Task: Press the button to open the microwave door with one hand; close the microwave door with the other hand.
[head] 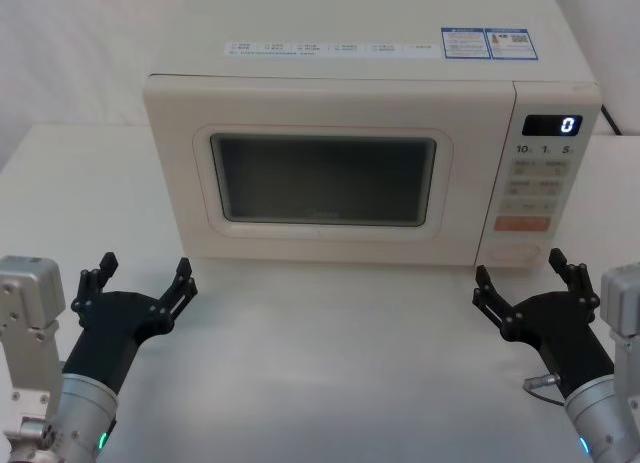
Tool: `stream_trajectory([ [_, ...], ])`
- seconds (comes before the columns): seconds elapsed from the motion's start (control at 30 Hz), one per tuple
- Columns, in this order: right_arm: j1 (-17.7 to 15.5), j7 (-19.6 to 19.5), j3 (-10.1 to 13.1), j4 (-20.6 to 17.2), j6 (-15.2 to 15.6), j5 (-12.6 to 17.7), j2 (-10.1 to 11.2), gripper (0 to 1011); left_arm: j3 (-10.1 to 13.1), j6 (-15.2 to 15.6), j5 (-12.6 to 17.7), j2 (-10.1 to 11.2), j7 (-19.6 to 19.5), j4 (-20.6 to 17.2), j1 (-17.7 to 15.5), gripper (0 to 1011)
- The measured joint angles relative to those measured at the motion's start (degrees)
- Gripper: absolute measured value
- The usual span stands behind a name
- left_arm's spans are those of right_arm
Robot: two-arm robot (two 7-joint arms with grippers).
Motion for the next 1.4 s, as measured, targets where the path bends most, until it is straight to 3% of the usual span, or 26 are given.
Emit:
stream_trajectory([
  [1.4, 0.00, 0.00, 0.00, 0.00, 0.00, 0.00, 0.00, 1001, 0.00, 0.00, 0.00, 0.00, 0.00, 0.00, 0.00, 1001],
])
